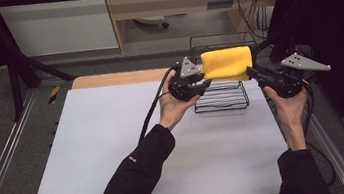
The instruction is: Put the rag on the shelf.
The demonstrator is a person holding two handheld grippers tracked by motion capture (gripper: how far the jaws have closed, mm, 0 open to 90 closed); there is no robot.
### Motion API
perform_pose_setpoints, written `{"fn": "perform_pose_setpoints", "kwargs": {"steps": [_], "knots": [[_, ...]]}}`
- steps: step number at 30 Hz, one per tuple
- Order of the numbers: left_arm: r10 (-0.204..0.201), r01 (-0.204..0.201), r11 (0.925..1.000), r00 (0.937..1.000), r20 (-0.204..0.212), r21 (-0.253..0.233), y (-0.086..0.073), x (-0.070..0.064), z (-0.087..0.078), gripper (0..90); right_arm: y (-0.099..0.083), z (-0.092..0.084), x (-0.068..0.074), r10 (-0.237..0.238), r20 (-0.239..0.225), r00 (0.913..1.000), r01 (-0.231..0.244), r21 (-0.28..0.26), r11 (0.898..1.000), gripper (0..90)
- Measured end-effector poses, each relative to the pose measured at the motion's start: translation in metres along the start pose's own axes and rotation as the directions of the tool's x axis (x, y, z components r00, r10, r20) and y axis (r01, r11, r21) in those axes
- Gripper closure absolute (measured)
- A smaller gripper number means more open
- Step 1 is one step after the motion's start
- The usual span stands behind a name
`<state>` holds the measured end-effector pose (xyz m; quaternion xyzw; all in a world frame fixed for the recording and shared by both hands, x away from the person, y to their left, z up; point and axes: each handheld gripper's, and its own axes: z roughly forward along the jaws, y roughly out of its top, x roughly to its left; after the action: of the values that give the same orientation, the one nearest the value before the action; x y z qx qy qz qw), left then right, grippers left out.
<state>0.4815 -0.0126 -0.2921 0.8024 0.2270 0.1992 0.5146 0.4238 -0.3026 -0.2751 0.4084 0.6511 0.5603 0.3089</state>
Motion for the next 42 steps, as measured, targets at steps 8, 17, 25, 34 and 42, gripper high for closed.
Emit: {"fn": "perform_pose_setpoints", "kwargs": {"steps": [8,17,25,34,42], "knots": [[-0.046,0.046,0.9989,0.9989,0.006,0.005,-0.017,0.006,-0.013,52.2,-0.012,0.007,-0.006,0.049,0.034,0.9982,-0.051,0.074,0.996,85.7],[-0.117,0.117,0.9927,0.9931,-0.007,0.029,-0.045,0.019,-0.040,33.6,-0.027,0.027,-0.013,0.044,0.075,0.9962,-0.052,0.101,0.993,87.6],[-0.160,0.162,0.9854,0.9862,-0.043,0.052,-0.074,0.031,-0.068,18.0,-0.026,0.028,-0.009,0.032,0.071,0.9969,-0.038,0.084,0.996,73.0],[-0.175,0.182,0.9795,0.9811,-0.083,0.087,-0.109,0.041,-0.106,9.6,-0.021,0.014,0.007,0.021,0.029,0.9994,-0.023,0.065,0.998,28.6],[-0.205,0.217,0.9714,0.9713,-0.122,0.097,-0.142,0.050,-0.146,6.8,-0.027,0.007,0.023,0.008,-0.006,0.9999,-0.007,0.099,0.995,11.9]]}}
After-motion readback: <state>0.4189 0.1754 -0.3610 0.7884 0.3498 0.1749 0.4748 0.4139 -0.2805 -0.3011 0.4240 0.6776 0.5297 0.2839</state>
